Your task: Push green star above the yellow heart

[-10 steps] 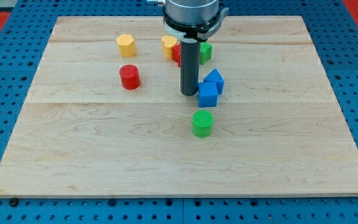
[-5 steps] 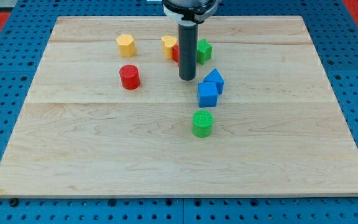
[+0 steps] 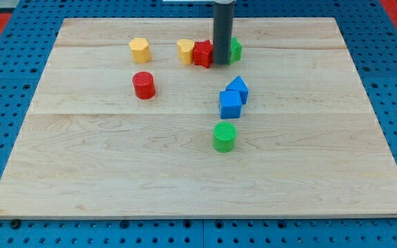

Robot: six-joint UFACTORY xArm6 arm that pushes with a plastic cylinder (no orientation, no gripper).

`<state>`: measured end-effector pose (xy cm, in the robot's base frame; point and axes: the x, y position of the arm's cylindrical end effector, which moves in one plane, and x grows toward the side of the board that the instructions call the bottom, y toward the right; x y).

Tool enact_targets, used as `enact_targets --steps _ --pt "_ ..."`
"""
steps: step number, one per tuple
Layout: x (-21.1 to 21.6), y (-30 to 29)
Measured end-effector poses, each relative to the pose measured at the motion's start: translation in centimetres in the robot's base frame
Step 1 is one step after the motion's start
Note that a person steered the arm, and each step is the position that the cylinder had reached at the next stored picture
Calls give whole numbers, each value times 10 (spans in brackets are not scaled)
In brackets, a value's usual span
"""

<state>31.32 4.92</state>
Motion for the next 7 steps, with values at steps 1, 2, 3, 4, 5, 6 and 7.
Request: enact_targets --steps 1,2,3,4,5,6,7 --pt "0 23" --pt "0 51" --pt "-16 58" --pt "-42 57" --pt "-44 28" --pt "-44 -21" --pt "-44 -64"
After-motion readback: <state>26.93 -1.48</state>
